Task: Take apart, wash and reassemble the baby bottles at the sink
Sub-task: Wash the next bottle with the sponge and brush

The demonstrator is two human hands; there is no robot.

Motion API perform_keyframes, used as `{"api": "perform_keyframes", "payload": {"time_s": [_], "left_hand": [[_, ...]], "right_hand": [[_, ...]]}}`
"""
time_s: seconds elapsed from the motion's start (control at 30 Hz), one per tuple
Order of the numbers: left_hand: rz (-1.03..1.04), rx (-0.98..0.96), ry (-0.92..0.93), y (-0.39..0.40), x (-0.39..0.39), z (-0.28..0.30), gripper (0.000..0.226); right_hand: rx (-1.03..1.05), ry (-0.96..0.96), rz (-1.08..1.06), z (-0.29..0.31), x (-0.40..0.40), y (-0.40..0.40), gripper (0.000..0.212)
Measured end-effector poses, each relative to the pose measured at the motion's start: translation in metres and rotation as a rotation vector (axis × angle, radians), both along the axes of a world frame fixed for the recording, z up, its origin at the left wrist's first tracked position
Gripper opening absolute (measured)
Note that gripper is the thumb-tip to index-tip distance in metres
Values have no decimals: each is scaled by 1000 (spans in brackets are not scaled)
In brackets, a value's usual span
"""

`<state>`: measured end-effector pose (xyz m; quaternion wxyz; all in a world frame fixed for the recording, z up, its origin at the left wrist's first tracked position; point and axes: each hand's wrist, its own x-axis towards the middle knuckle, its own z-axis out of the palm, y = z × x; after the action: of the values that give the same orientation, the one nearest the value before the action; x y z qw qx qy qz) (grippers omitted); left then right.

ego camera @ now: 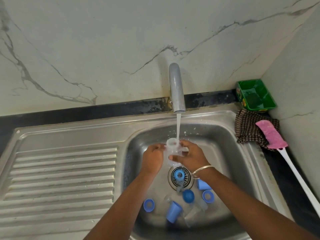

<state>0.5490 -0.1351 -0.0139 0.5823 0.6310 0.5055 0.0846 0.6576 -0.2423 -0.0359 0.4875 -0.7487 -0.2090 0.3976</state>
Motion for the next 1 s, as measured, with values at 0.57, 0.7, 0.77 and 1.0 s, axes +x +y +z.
{"api": "perform_keyframes", "payload": {"time_s": [0.57, 0.7, 0.77, 1.0], "left_hand": [[-109, 70, 6, -16, -7, -9, 41], [-175, 92, 21, -18, -4, -3, 44], [-185, 106, -7, -20, -2, 1, 37], [-234, 88, -70, -21, 9, -2, 45]], "right_hand": [[41, -323, 42, 5, 14, -10, 48], [59, -289, -2, 5, 13, -3, 48], [61, -271, 35, 4, 11, -2, 47], [113, 87, 22, 3, 22, -4, 32]]}}
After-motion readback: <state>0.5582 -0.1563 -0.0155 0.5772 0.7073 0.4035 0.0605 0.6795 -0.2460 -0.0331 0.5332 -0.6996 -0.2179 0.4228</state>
